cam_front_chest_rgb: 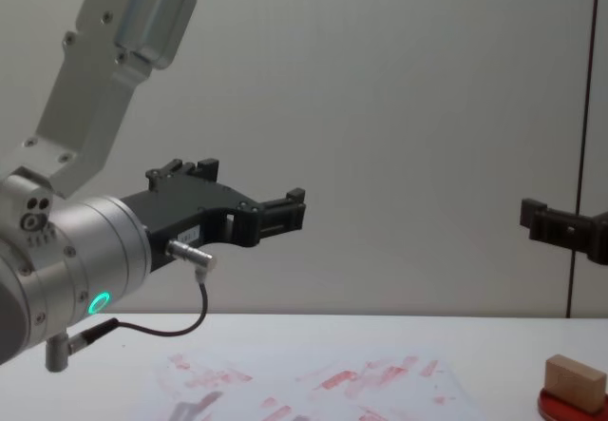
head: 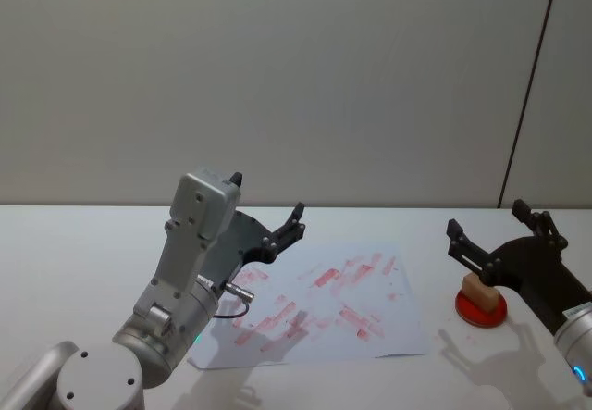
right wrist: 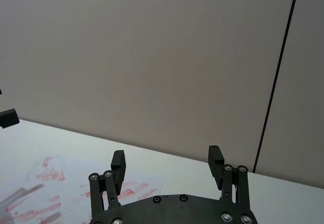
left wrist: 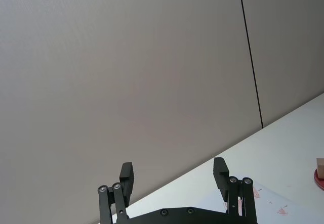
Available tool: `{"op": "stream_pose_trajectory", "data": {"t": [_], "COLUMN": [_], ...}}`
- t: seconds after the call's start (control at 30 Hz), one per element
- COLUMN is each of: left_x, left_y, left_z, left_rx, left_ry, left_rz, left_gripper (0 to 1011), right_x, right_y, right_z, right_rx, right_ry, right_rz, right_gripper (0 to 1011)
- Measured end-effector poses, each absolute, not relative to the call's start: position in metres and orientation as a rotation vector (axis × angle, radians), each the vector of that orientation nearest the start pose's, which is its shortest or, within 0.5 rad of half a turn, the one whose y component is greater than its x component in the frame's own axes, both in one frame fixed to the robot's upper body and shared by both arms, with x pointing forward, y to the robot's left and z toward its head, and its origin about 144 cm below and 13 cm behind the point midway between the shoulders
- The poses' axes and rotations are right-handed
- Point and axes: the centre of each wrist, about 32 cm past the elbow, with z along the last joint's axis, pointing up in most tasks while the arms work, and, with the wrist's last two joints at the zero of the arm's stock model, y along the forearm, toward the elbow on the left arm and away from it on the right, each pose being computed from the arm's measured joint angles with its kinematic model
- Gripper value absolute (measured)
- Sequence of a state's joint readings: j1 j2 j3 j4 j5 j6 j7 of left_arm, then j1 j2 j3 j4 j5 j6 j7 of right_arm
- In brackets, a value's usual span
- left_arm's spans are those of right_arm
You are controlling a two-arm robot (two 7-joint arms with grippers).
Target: Use the one hand to pick up the stamp and affix it onto the A4 paper.
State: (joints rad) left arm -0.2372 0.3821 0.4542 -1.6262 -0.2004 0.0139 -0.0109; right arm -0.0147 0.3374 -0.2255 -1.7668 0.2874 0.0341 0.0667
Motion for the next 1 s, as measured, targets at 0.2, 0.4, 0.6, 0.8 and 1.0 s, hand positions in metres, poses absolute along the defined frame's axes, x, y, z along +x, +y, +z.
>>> {"op": "stream_pose_trajectory", "data": {"t": [0.2,0.4,0.6,0.8,1.0], "left_x": [0.492,0.492,0.492,0.492,0.492], "left_y": [0.1984,0.1984,0.1984,0.1984,0.1984], "left_z": [1.2044,1.2044,1.2044,1.2044,1.2044], "left_rx": [0.061,0.061,0.061,0.061,0.061], "left_ry": [-0.268,-0.268,-0.268,-0.268,-0.268], "left_rz": [1.124,1.124,1.124,1.124,1.124], "left_gripper": [1002,1002,1002,1003,1003], "right_x": [0.4433,0.4433,0.4433,0.4433,0.4433], "right_y": [-0.2371,-0.2371,-0.2371,-0.2371,-0.2371], "right_z": [1.1887,1.1888,1.1887,1.1887,1.1887], "right_rx": [0.026,0.026,0.026,0.026,0.026], "right_ry": [-0.075,-0.075,-0.075,-0.075,-0.075], "right_rz": [-1.229,-1.229,-1.229,-1.23,-1.229], "right_gripper": [1001,1001,1001,1001,1001]}}
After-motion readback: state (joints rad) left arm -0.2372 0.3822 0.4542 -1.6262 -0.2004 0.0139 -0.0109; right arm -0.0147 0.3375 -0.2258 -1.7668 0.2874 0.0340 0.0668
